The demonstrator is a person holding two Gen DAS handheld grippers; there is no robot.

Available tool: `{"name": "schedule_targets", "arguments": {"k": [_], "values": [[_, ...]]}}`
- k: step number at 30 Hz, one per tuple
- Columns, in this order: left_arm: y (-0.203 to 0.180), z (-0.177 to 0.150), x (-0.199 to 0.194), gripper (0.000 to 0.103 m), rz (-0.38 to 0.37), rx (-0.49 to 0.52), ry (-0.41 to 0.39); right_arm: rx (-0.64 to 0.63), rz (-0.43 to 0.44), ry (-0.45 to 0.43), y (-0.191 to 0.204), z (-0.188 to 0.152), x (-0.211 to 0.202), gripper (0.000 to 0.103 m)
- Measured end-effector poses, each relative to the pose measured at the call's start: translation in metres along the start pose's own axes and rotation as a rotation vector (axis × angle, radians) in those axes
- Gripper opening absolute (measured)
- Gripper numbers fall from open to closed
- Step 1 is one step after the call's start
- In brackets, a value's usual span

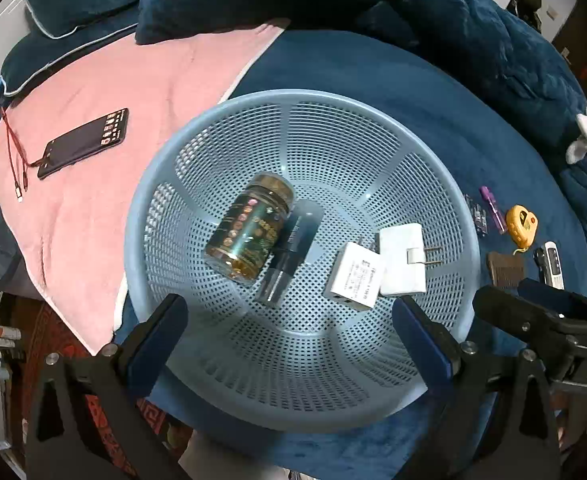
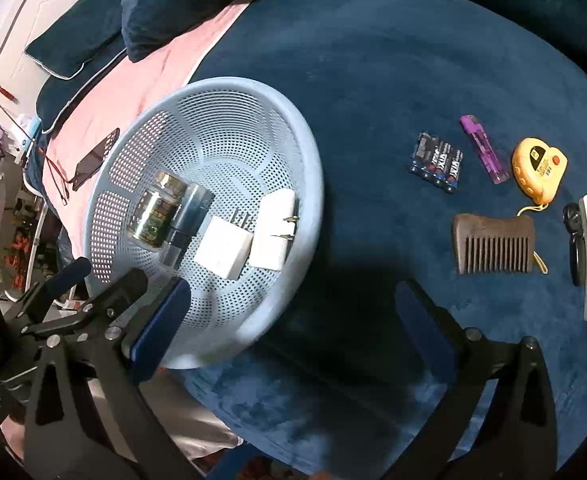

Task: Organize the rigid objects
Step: 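Withdraw both tools from basket back over remaining objects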

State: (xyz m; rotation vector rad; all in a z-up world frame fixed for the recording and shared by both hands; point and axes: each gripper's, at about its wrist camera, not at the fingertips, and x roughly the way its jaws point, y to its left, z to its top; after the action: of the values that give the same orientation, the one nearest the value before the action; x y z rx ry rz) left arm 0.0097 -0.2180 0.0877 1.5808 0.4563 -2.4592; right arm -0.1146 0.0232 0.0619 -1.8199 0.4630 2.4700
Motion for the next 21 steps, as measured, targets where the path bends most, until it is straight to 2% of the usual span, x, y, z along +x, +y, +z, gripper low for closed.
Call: {"name": "schedule_targets", "arguments": {"k": [21], "values": [[-0.036, -0.002, 0.000, 0.102, -0.025, 0.063, 0.006, 0.055, -0.025, -0.011, -0.030, -0.013, -0.012, 0.103]]}}
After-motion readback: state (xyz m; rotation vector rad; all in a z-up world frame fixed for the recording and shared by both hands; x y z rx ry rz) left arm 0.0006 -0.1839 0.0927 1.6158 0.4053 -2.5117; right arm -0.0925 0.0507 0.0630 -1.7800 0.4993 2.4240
